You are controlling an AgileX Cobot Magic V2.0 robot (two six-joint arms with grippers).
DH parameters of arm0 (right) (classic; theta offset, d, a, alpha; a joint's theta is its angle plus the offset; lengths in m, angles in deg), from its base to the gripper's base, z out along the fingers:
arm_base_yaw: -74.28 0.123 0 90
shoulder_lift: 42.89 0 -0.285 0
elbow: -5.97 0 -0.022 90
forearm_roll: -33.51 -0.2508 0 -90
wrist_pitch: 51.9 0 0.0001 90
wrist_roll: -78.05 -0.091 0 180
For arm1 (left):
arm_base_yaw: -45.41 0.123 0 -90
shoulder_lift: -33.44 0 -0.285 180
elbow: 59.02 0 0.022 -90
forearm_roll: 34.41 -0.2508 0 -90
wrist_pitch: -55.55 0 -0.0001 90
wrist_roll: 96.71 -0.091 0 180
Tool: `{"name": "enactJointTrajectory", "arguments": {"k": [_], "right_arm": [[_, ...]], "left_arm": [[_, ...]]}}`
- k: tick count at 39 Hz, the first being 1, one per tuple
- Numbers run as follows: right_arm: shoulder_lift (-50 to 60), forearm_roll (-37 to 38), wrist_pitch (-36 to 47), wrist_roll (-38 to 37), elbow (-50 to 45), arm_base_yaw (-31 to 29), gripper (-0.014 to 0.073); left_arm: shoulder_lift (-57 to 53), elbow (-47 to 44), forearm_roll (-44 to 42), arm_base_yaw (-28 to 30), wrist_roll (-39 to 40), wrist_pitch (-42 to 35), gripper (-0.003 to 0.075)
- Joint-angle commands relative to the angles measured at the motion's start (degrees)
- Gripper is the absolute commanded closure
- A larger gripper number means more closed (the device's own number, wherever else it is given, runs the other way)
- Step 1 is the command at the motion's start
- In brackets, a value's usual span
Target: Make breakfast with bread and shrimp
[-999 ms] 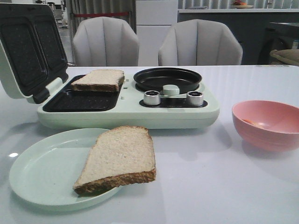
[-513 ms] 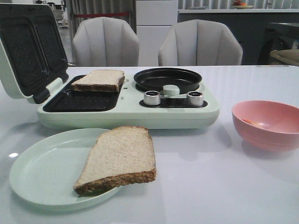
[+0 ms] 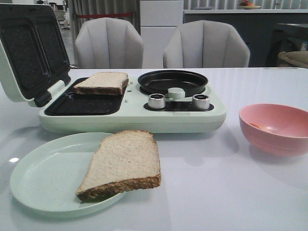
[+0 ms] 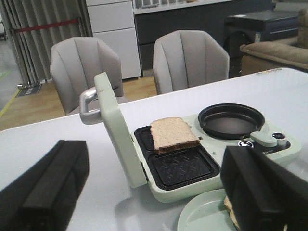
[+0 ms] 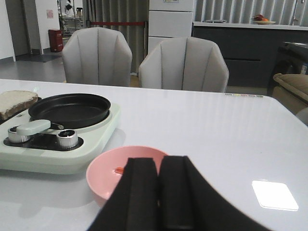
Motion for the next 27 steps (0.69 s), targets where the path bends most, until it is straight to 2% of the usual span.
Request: {"name": "enactJointTrajectory", "arguments": {"k": [1,5,10,17,27], "right_arm": [[1.2,0.8,4.5,0.1,0.9,-0.3,0.0453],[1.2,0.8,4.5,0.1,0.9,-0.3,0.0453],[1.2,0.8,4.5,0.1,0.9,-0.3,0.0453],[1.2,0.8,4.7,0.1,0.9,-0.3,0.0453],[1.2,-1.5,16.5,0.1,2.4,-0.2,0.0453]], "left_arm": [[-4.2,-1.7,0.8,-0.5,0.7,-4.1,0.0115],[-8.6,-5.1,0.8,-0.5,0.7,-4.1,0.0115],[-8.1,-8.3,1.1,-0.9,0.7,-3.1,0.0115],[-8.1,-9.3,1.5,-2.6,0.7,-6.1,0.0115],[-8.1,-9.3,1.6,-2.7,0.7,-5.4,0.0115]]}}
